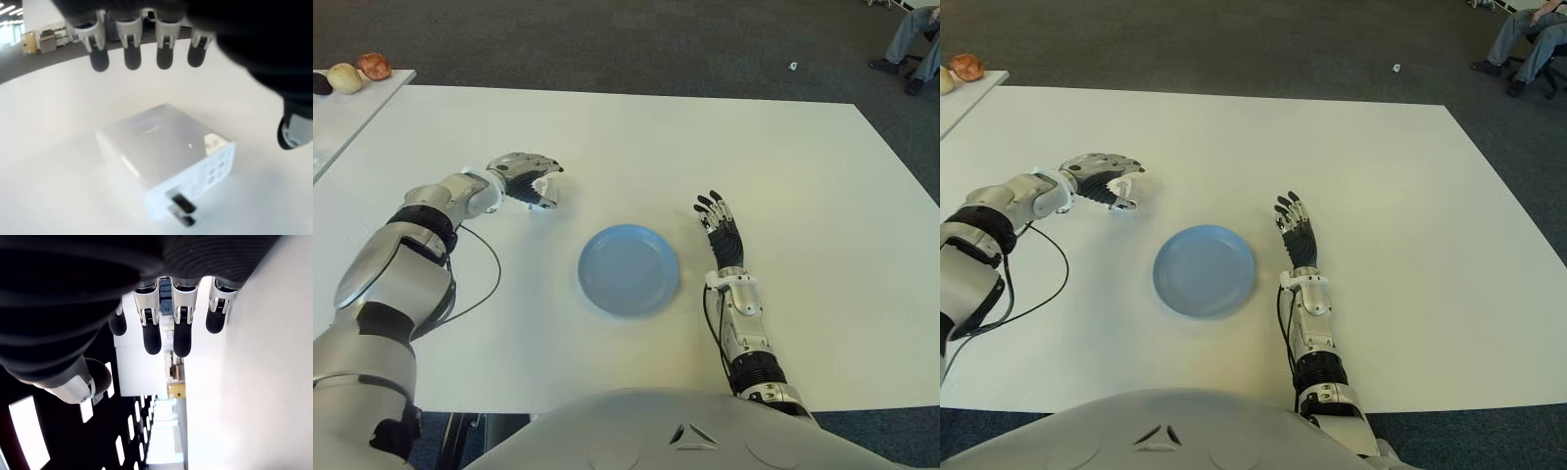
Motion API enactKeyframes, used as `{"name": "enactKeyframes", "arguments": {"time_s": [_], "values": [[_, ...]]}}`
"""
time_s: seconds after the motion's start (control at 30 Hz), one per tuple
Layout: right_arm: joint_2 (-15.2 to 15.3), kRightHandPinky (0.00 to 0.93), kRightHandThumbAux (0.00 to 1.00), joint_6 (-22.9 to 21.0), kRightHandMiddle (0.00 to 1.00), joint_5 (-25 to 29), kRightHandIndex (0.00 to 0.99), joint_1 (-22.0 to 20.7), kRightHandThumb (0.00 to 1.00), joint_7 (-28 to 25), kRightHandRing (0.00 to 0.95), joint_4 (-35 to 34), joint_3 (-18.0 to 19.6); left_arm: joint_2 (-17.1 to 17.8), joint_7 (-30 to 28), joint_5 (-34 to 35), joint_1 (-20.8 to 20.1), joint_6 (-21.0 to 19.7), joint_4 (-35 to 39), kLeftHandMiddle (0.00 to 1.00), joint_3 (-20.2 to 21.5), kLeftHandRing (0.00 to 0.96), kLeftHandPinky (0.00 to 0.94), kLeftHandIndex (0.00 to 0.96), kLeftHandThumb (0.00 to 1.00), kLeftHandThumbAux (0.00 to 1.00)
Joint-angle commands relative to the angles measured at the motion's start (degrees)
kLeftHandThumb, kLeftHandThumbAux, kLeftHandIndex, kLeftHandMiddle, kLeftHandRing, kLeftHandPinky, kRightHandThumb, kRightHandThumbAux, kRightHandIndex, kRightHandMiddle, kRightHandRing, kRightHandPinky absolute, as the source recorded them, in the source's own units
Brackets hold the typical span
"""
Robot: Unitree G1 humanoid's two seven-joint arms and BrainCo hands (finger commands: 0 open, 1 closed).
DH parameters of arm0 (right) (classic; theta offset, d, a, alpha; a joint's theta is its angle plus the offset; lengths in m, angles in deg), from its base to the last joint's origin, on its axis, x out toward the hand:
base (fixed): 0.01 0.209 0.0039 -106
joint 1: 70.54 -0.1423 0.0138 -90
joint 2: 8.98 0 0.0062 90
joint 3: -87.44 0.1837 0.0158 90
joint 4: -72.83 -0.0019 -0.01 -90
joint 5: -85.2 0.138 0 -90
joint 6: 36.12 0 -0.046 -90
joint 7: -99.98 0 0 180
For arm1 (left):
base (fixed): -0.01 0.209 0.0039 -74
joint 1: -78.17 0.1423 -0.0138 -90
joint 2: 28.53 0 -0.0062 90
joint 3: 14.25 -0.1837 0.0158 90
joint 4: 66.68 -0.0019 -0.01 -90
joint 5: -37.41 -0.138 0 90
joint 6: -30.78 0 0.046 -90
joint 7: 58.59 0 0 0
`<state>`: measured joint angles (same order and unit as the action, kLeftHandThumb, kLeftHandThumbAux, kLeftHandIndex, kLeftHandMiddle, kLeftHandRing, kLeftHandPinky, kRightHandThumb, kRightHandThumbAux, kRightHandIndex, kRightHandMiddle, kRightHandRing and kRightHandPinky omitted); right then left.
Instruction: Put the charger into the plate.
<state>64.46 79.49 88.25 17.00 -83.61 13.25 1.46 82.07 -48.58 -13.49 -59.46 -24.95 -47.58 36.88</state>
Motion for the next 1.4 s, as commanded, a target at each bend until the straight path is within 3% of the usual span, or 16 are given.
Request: {"name": "enactKeyframes", "arguments": {"time_s": [0.03, 0.73, 1.4], "values": [[0.17, 0.057, 0.561, -2.53, 0.18, 0.09, 0.0, 3.95, 0.0, 0.27, 0.173, 3.51, 0.49, 1.28, 4.04, -3.2, 0.26, 0.21, -0.89, 0.0, -2.51, 0.0, 0.0, 0.0, 0.167, 0.428], [0.48, 0.054, 0.56, -1.88, 0.178, 0.83, 0.0, 4.66, 0.0, -1.4, 0.163, 3.26, 0.65, 2.1, 20.52, -12.61, -0.23, -5.64, -4.9, 0.0, -11.15, 0.0, 0.0, 0.0, 0.146, 0.437], [0.56, 0.064, 0.559, -2.28, 0.171, 0.76, 0.0, 5.6, 0.0, -1.89, 0.167, 1.53, 0.28, 0.87, 22.24, -13.13, 0.23, -9.13, -6.61, 0.0, -13.09, 0.0, 0.0, 0.0, 0.118, 0.446]]}}
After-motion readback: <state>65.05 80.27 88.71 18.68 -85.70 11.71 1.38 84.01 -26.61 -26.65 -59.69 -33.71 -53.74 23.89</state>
